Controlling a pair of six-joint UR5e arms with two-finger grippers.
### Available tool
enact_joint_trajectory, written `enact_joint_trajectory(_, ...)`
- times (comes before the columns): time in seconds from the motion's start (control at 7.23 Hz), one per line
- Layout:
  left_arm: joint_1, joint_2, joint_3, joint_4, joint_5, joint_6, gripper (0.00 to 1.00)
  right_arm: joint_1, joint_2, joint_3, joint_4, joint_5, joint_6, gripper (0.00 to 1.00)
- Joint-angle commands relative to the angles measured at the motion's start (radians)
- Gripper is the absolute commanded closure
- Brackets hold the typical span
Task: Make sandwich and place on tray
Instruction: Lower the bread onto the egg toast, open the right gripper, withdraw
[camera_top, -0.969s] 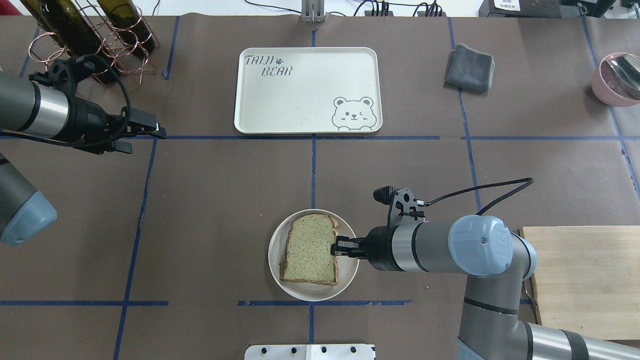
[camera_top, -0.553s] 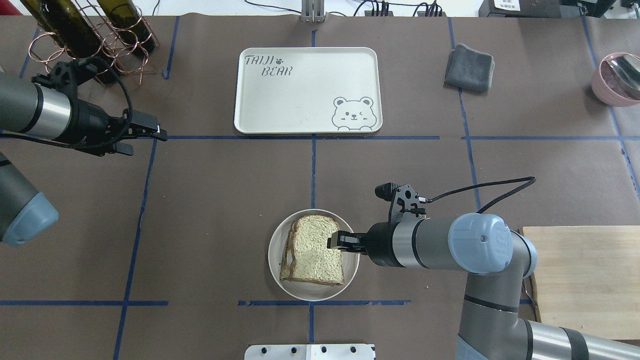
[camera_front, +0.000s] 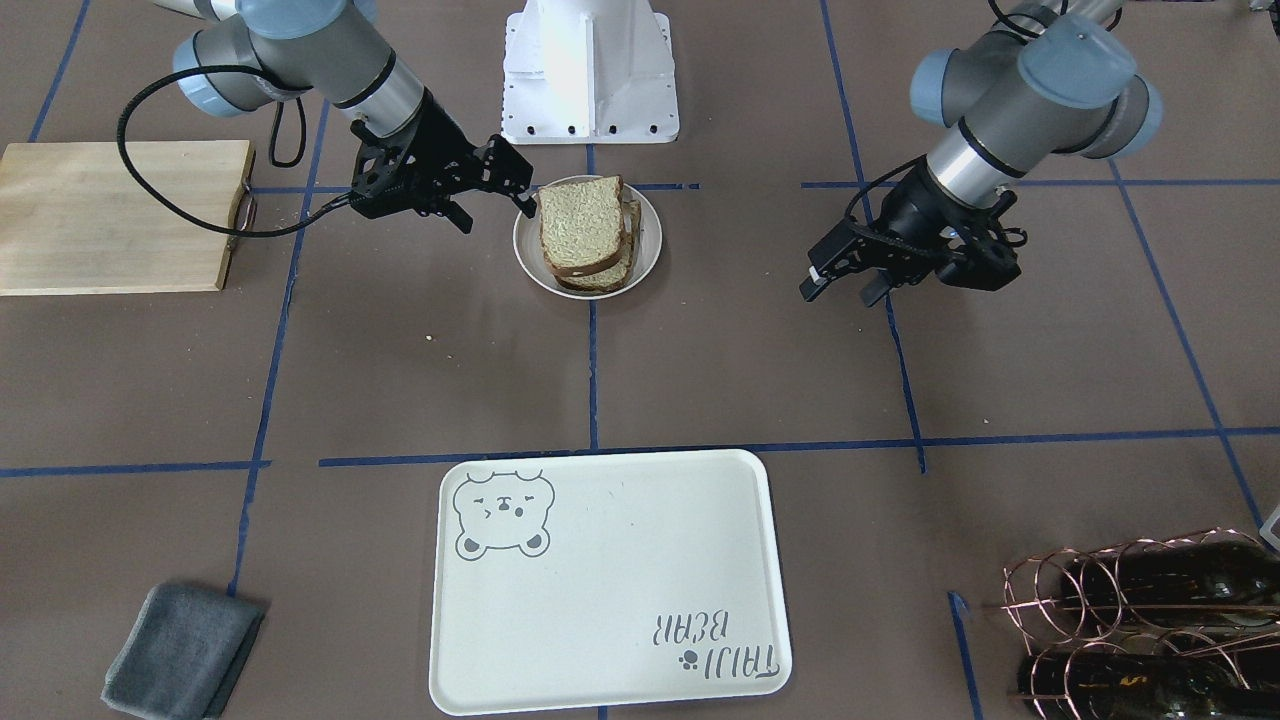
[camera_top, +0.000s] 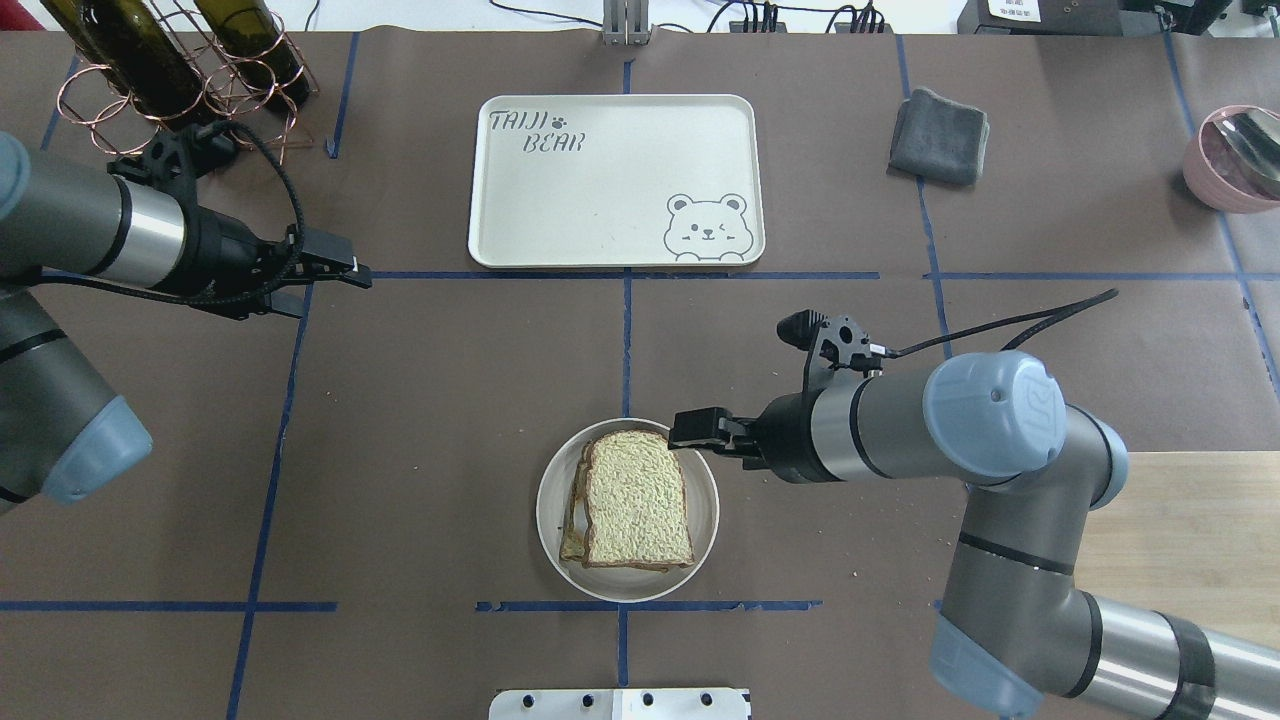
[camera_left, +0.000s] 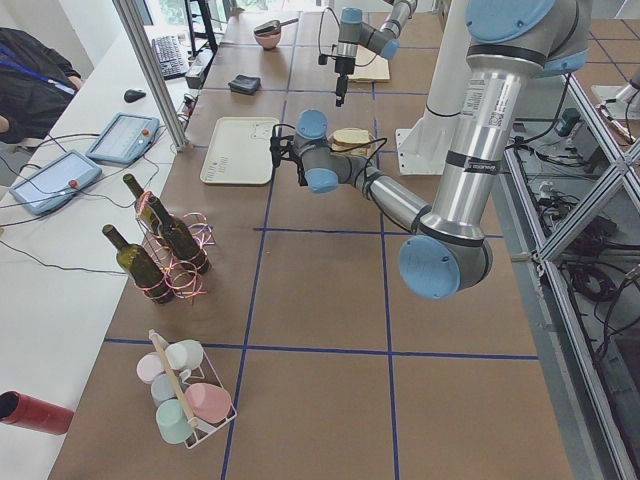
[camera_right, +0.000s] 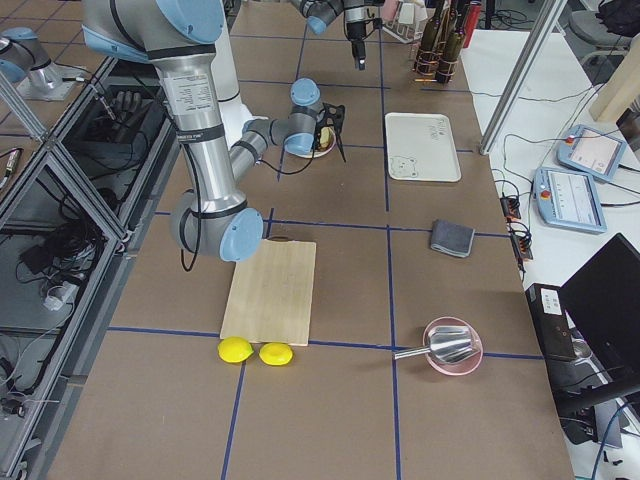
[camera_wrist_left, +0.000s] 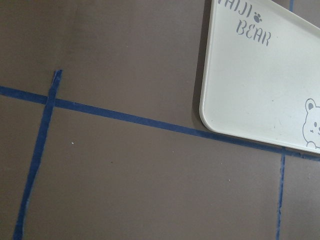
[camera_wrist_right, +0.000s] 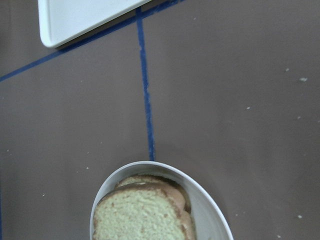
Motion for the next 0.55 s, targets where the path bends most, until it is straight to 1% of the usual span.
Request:
enact_joint_trajectory(0.0, 0.142, -0.06, -0.024, 0.125, 0.127, -0.076, 0.0, 0.078, 0.007, 0.071, -0.282, 0.061, -0.163, 0.0)
enact_joint_trajectory(0.14, 0.214, -0.126, -0.062, 0.279, 0.214, -0.074, 0.0, 0.098, 0.007, 0.117, -0.415, 0.063, -0.244, 0.0)
enact_joint_trajectory(0.28, 0.287, -0.167, -0.095, 0.392, 0.27, -0.077, 0.03, 0.123, 0.007, 0.145, -0.506, 0.064, -0.319, 0.0)
enact_joint_trajectory(0.42, 0.344, -0.192, -0.091, 0.414, 0.316, -0.106, 0.14, 0.141, -0.001, 0.16, -0.533, 0.064, -0.367, 0.0)
